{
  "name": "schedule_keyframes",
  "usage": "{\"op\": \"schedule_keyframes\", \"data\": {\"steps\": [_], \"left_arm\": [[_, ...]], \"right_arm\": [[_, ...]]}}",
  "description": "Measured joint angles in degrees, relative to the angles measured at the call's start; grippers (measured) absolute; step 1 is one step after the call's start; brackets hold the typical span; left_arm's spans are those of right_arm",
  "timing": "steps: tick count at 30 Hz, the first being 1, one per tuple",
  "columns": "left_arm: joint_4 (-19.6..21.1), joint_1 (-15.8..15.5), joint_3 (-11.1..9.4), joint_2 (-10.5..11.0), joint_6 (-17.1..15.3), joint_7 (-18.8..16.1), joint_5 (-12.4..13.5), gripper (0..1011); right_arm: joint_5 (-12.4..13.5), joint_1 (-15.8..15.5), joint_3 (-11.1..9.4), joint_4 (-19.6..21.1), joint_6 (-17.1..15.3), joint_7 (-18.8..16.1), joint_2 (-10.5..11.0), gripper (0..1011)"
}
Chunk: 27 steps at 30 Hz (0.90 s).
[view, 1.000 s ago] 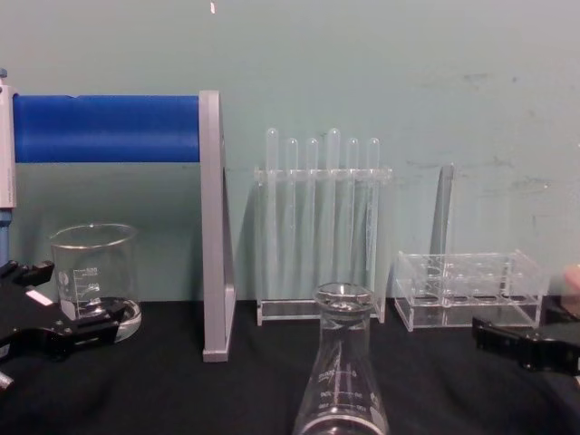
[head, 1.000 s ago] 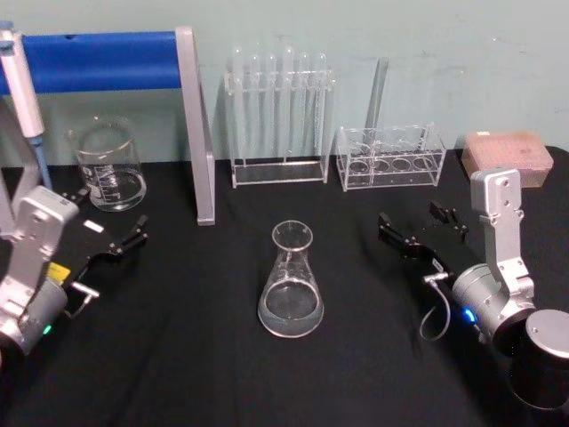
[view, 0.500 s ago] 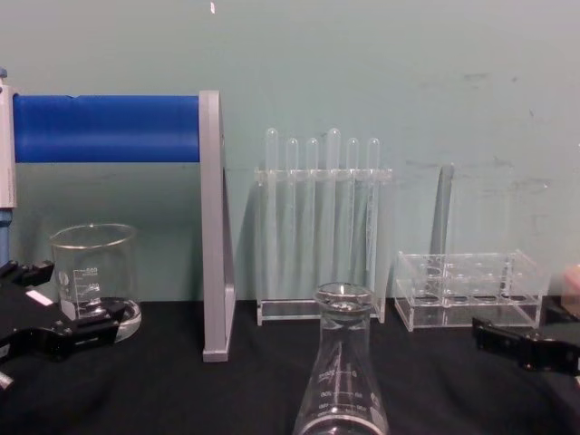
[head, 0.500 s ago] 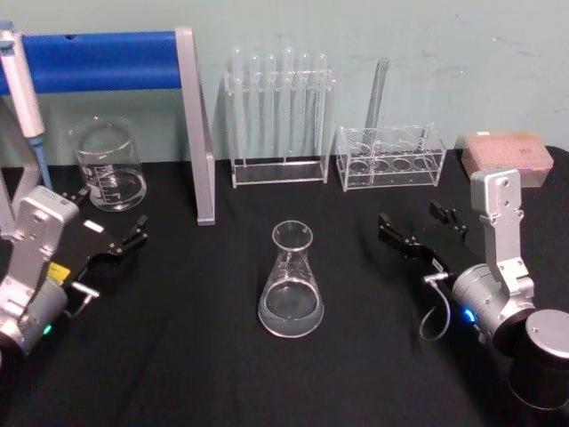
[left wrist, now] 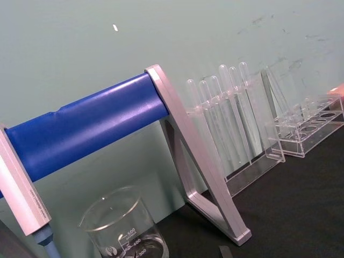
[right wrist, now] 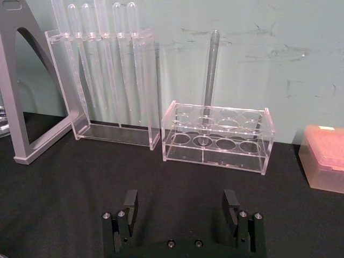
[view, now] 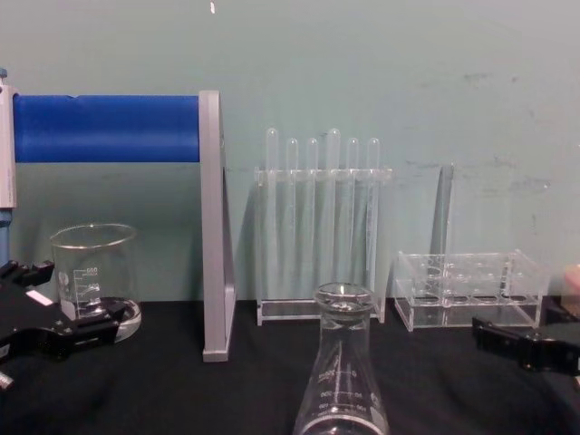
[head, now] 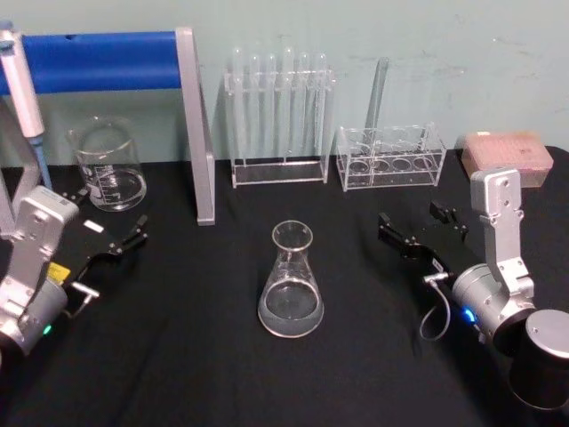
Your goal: Grasp the erlenmeyer flask with one hand, shake it three times, then place it back.
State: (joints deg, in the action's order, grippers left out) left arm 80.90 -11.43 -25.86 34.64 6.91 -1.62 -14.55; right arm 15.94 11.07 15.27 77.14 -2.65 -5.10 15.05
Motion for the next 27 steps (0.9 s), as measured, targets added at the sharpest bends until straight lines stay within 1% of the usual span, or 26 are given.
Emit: {"op": "schedule_keyframes", "data": {"steps": [27], "left_arm": [[0.0,0.0,0.0,0.0,0.0,0.0,0.0,1001]], "right_arm": [[0.0,0.0,0.0,0.0,0.0,0.0,0.0,1000]]}}
